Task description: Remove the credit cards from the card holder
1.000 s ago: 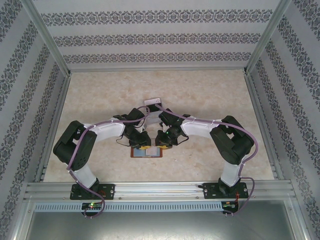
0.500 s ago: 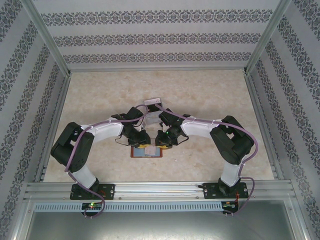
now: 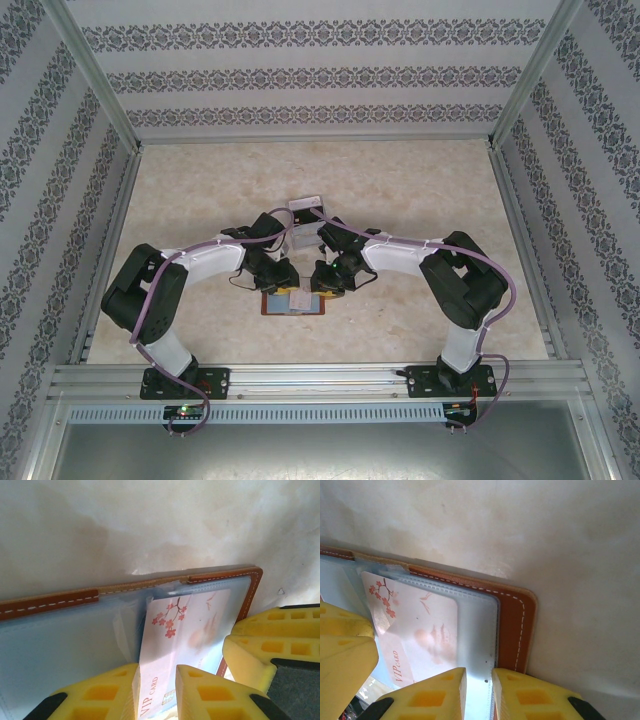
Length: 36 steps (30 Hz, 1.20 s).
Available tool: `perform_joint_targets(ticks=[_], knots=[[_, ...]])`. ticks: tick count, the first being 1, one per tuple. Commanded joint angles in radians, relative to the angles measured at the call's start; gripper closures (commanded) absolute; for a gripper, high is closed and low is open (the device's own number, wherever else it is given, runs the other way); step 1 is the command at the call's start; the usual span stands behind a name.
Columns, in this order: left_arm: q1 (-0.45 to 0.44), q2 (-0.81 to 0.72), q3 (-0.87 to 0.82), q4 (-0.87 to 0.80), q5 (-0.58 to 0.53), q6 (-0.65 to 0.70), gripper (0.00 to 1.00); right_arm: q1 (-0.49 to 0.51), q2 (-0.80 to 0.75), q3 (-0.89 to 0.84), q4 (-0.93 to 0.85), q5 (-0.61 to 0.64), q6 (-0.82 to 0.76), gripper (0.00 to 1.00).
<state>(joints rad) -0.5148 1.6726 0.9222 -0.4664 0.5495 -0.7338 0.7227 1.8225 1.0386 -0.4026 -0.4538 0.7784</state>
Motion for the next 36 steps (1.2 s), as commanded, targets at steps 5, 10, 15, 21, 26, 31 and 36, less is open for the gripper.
perform_joint_targets(ticks=[5,10,15,21,26,31,36], knots=[[0.013,0.030,-0.017,-0.002,0.018,0.008,0.75,0.004,0.040,0.004,-0.051,0.024,-0.019,0.76],[0.013,0.020,-0.012,-0.019,0.001,0.016,0.74,0.006,0.042,0.008,-0.056,0.024,-0.020,0.76],[0.012,-0.006,0.003,-0.044,-0.020,0.023,0.74,0.009,0.045,0.010,-0.058,0.024,-0.019,0.76],[0.012,-0.003,-0.001,-0.039,-0.021,0.026,0.73,0.013,0.050,0.015,-0.059,0.018,-0.020,0.76],[0.011,0.025,-0.033,0.031,0.052,0.005,0.73,0.014,0.055,0.020,-0.063,0.018,-0.021,0.76],[0.012,0.036,-0.054,0.085,0.094,-0.010,0.73,0.015,0.057,0.023,-0.065,0.018,-0.021,0.76],[0.013,0.021,-0.065,0.113,0.099,-0.022,0.77,0.014,0.061,0.025,-0.069,0.019,-0.023,0.76]])
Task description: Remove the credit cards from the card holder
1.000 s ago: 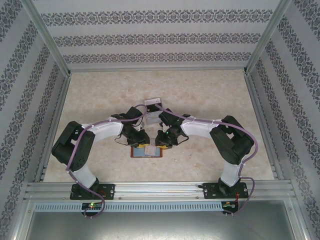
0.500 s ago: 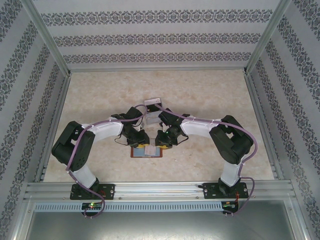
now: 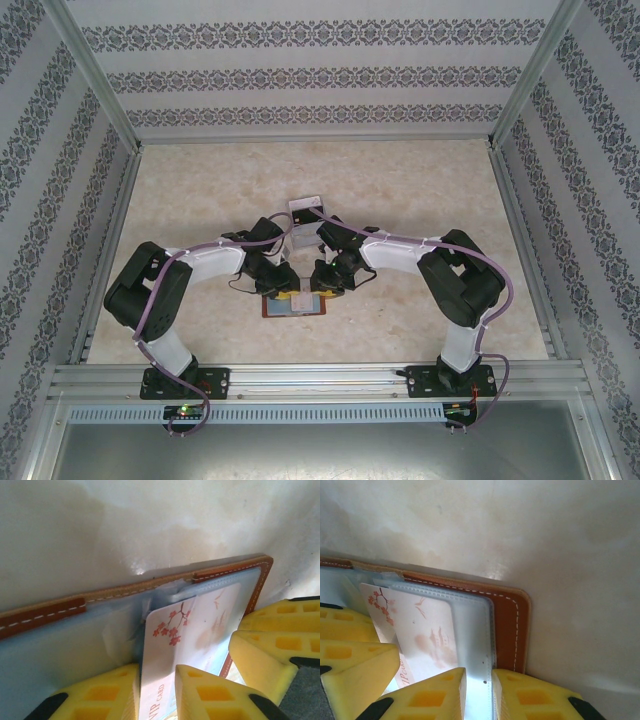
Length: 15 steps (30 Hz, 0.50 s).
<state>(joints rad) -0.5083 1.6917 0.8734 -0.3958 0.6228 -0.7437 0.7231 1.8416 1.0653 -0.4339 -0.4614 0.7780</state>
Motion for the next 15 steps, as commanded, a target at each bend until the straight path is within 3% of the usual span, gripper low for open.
perform_joint_targets(ticks=[1,9,15], knots=[[0.007,-0.004,-0.018,0.041,0.023,-0.012,0.78,0.015,0.042,-0.001,-0.038,0.025,-0.022,0.76],[0.007,-0.027,-0.013,0.036,0.023,-0.011,0.88,0.015,0.041,-0.002,-0.038,0.028,-0.021,0.76],[0.007,-0.061,-0.019,-0.005,0.001,0.000,0.90,0.016,0.041,-0.003,-0.039,0.028,-0.021,0.76]])
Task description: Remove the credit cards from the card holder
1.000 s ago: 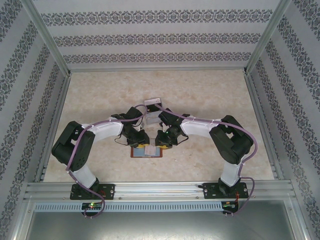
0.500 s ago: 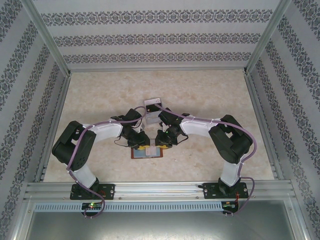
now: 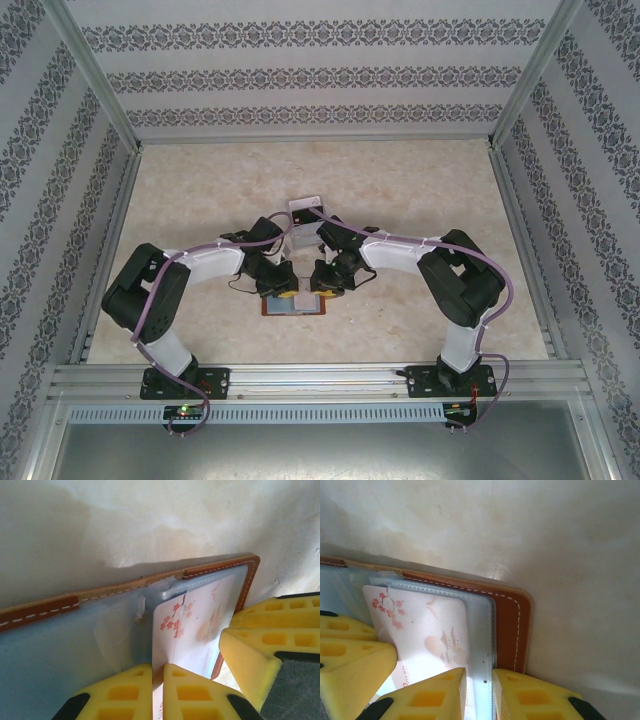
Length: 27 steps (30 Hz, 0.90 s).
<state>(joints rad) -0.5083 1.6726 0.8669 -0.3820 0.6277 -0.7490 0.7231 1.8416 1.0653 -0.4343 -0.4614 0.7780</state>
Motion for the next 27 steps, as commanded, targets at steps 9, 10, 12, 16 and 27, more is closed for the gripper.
perform_joint_targets(ticks=[9,10,12,16,27], knots=[[0.008,-0.083,0.003,-0.129,-0.061,0.050,0.92,0.016,0.041,-0.004,-0.044,0.038,-0.025,0.76],[0.007,-0.087,0.005,-0.138,-0.065,0.053,0.92,0.016,0.042,-0.004,-0.043,0.039,-0.024,0.76],[0.008,-0.100,0.010,-0.159,-0.078,0.060,0.92,0.016,0.044,-0.005,-0.043,0.041,-0.026,0.76],[0.008,-0.125,0.032,-0.224,-0.119,0.086,0.93,0.015,0.046,-0.004,-0.044,0.040,-0.026,0.76],[0.008,-0.156,0.139,-0.398,-0.221,0.211,1.00,0.013,0.023,0.007,-0.043,0.037,-0.024,0.77]])
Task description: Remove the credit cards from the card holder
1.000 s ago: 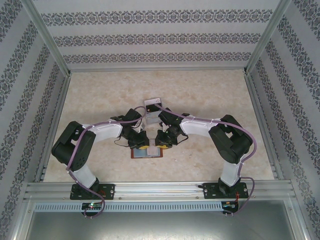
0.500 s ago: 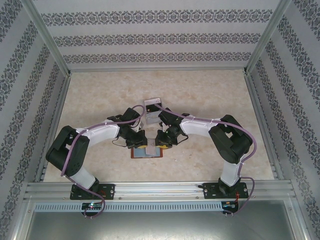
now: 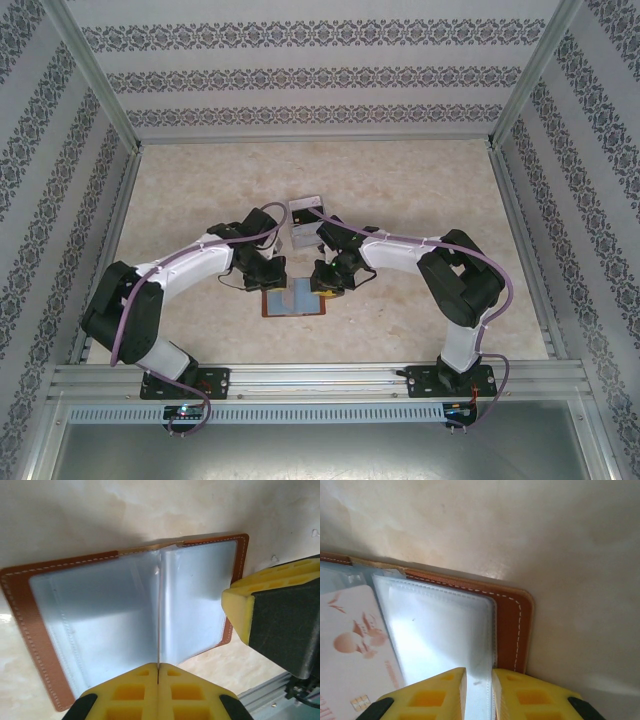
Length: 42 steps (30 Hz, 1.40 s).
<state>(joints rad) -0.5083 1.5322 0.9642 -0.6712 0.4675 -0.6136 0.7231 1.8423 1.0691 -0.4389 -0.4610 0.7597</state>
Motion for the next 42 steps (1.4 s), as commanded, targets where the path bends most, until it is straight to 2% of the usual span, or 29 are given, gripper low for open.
perform_joint_targets(ticks=[1,8,11,18,27,34,42], knots=[[0.008,-0.014,0.058,-0.122,-0.069,0.091,1.00,0.013,0.016,0.004,-0.036,0.035,-0.004,0.77],[0.009,0.019,0.166,-0.192,-0.108,0.238,1.00,-0.013,-0.071,-0.013,-0.003,0.032,0.009,0.77],[0.008,0.032,0.207,-0.193,-0.115,0.359,1.00,-0.039,-0.124,-0.029,-0.007,0.048,0.009,0.78],[0.009,0.101,0.318,-0.138,-0.218,0.627,1.00,-0.131,-0.216,-0.082,-0.032,0.061,-0.022,0.78],[0.017,0.131,0.414,-0.082,-0.234,1.034,1.00,-0.204,-0.277,-0.123,-0.054,0.059,-0.058,0.78],[0.055,0.274,0.655,-0.202,-0.204,1.232,1.00,-0.221,-0.289,-0.123,-0.096,0.075,-0.097,0.78],[0.099,0.430,0.887,-0.210,-0.218,1.333,1.00,-0.225,-0.284,-0.140,-0.086,0.072,-0.086,0.78]])
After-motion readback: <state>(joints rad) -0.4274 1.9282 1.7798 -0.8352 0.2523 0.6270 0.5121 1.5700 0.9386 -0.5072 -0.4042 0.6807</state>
